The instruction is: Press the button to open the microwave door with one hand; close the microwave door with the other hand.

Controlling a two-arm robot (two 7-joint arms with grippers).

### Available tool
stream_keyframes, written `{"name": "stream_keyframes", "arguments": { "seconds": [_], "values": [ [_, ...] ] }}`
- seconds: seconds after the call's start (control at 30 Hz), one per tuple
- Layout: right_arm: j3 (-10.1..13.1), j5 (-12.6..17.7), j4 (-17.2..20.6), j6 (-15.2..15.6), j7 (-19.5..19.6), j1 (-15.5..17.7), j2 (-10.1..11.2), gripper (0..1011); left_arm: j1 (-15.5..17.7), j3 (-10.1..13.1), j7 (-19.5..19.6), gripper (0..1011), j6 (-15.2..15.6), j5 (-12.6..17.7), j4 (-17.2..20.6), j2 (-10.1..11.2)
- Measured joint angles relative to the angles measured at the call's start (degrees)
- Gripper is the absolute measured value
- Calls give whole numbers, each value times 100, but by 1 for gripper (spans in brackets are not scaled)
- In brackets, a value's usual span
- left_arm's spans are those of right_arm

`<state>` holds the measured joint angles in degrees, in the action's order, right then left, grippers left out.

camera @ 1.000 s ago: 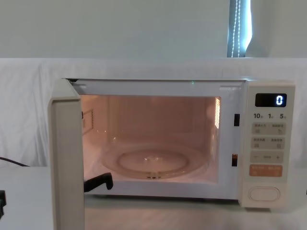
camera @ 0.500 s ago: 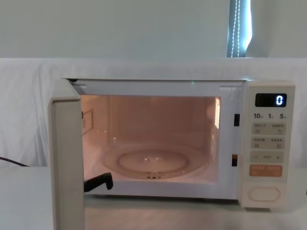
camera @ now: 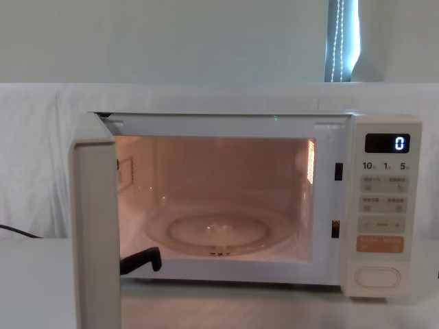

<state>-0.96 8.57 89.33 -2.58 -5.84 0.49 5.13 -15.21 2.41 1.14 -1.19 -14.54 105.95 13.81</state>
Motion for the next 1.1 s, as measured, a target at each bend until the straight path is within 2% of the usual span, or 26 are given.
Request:
{"name": "stream_keyframes", "arguments": {
  "seconds": [0.5, 0.7, 0.97, 1.1],
  "values": [
    [0, 0, 0, 0, 0, 0, 0, 1002, -4, -4, 12, 0, -3, 7, 1, 0],
    [0, 0, 0, 0, 0, 0, 0, 1002, -142, -123, 316, 0, -22, -10, 221, 69],
    [0, 0, 0, 0, 0, 0, 0, 1002, -484, -459, 904, 0, 297, -463, 738, 309],
    [0, 0, 0, 0, 0, 0, 0, 1002, -765, -758, 1192, 0, 510, -894, 1056, 507]
  ]
}}
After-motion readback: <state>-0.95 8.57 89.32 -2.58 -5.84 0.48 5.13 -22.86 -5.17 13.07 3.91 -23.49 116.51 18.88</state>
